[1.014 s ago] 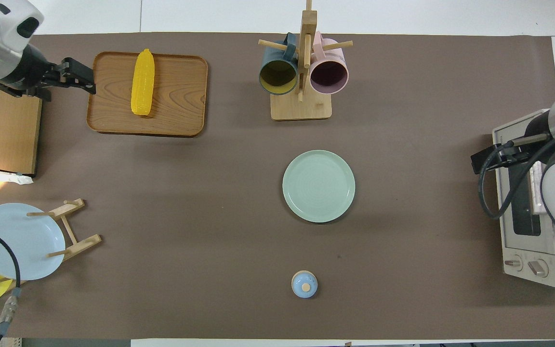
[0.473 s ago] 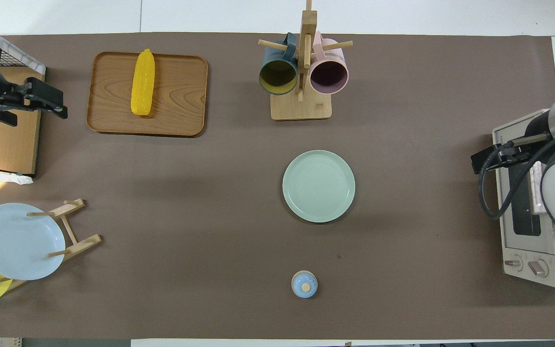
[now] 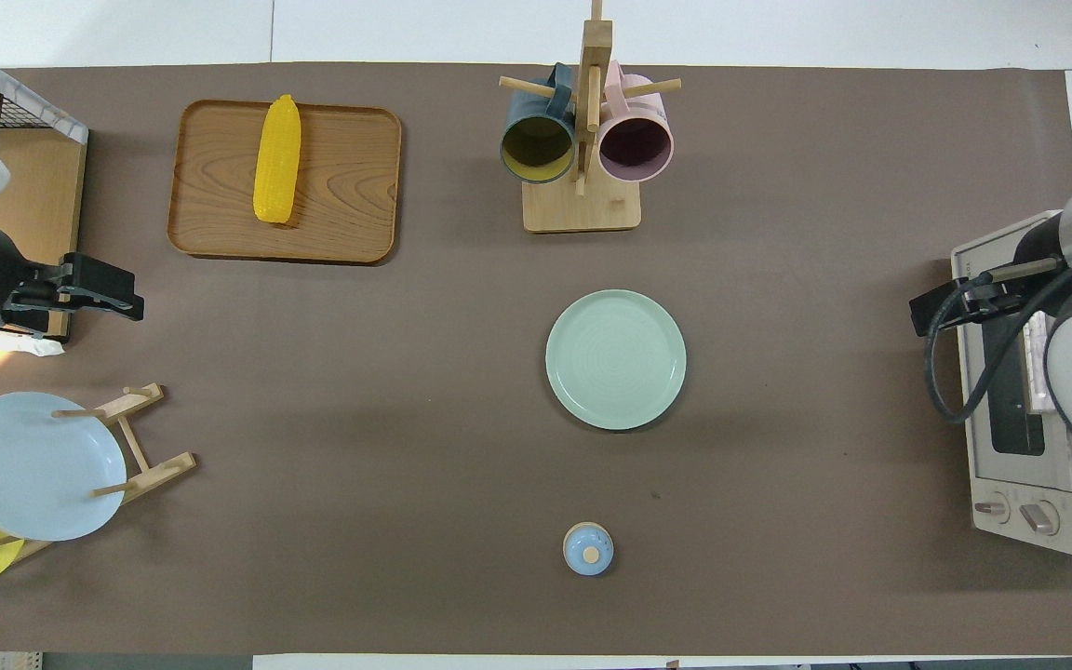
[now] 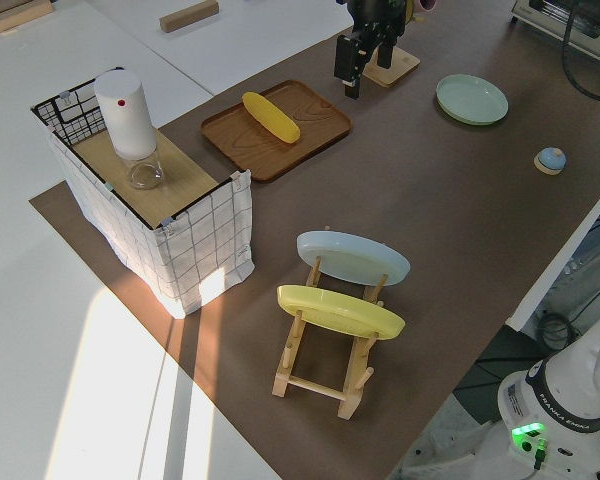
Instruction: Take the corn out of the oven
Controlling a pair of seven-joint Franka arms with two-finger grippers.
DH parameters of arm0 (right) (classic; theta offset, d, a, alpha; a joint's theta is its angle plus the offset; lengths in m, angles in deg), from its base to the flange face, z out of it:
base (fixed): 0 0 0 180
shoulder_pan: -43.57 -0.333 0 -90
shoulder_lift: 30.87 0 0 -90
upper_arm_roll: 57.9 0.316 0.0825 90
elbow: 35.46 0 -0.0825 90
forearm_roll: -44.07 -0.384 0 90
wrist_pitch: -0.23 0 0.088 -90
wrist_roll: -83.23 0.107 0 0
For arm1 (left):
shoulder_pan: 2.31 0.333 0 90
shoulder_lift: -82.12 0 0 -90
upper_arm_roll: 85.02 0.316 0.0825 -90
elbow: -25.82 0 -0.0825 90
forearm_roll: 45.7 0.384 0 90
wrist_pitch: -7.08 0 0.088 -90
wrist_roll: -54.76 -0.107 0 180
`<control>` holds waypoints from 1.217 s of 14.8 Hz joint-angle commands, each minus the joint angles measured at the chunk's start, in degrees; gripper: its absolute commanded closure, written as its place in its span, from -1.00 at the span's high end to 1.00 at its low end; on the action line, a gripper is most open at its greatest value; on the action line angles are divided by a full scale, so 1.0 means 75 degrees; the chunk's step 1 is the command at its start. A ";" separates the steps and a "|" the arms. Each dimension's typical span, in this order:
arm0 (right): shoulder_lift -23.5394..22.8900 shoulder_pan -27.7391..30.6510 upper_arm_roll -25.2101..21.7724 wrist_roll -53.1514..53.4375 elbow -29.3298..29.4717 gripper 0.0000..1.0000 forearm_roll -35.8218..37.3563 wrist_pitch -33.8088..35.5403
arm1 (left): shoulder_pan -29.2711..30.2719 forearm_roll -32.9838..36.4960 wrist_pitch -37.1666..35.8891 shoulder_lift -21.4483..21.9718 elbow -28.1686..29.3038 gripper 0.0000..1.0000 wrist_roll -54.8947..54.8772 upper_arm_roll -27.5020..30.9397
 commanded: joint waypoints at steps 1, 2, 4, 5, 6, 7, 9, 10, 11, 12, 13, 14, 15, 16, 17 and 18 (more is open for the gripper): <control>0.0084 0.0001 -0.0025 0.0072 -0.0013 1.00 -0.0182 0.0089 | -0.0058 0.0526 0.0249 0.0107 0.0125 1.00 -0.0087 -0.0061; 0.0084 0.0001 -0.0025 0.0072 -0.0025 1.00 -0.0182 0.0089 | -0.0070 0.0527 0.0284 0.0107 0.0125 1.00 -0.0075 -0.0061; 0.0084 0.0001 -0.0025 0.0072 -0.0025 1.00 -0.0182 0.0089 | -0.0070 0.0527 0.0284 0.0107 0.0102 1.00 -0.0052 -0.0096; 0.0084 0.0001 -0.0025 0.0072 -0.0013 1.00 -0.0171 0.0089 | -0.0070 0.0527 0.0284 0.0107 0.0090 1.00 -0.0052 -0.0108; 0.0084 0.0001 -0.0025 0.0072 -0.0025 1.00 -0.0182 0.0089 | -0.0093 0.0527 0.0284 0.0107 0.0043 1.00 -0.0040 -0.0119; 0.0084 0.0001 -0.0025 0.0072 -0.0025 1.00 -0.0182 0.0089 | -0.0094 0.0527 0.0273 0.0118 0.0031 1.00 -0.0052 -0.0119; 0.0084 0.0001 -0.0025 0.0072 -0.0013 1.00 -0.0171 0.0089 | -0.0094 0.0527 0.0203 0.0165 0.0031 1.00 -0.0052 -0.0119; 0.0084 0.0001 -0.0025 0.0072 -0.0025 1.00 -0.0171 0.0089 | -0.0094 0.0527 0.0225 0.0177 0.0043 1.00 -0.0040 -0.0131; 0.0084 0.0001 -0.0025 0.0072 -0.0013 1.00 -0.0171 0.0089 | -0.0094 0.0527 0.0237 0.0177 0.0055 1.00 -0.0040 -0.0131; 0.0084 0.0001 -0.0025 0.0061 -0.0025 1.00 -0.0171 0.0089 | -0.0094 0.0527 0.0214 0.0177 0.0055 1.00 -0.0052 -0.0131; 0.0084 0.0001 -0.0025 0.0072 -0.0025 1.00 -0.0171 0.0089 | -0.0094 0.0527 0.0226 0.0188 0.0055 1.00 -0.0052 -0.0131; 0.0084 0.0001 -0.0025 0.0072 -0.0013 1.00 -0.0171 0.0089 | -0.0094 0.0527 0.0249 0.0200 0.0055 1.00 -0.0052 -0.0131; 0.0084 0.0001 -0.0025 0.0072 -0.0013 1.00 -0.0171 0.0089 | -0.0094 0.0515 0.0249 0.0200 0.0055 1.00 -0.0063 -0.0131; 0.0084 0.0001 -0.0025 0.0072 -0.0025 1.00 -0.0171 0.0089 | -0.0094 0.0515 0.0249 0.0200 0.0055 1.00 -0.0075 -0.0131; 0.0084 0.0001 -0.0025 0.0072 -0.0025 1.00 -0.0182 0.0089 | -0.0094 0.0515 0.0249 0.0200 0.0055 1.00 -0.0110 -0.0131; 0.0084 0.0001 -0.0025 0.0072 -0.0025 1.00 -0.0182 0.0089 | -0.0094 0.0515 0.0249 0.0200 0.0055 1.00 -0.0133 -0.0131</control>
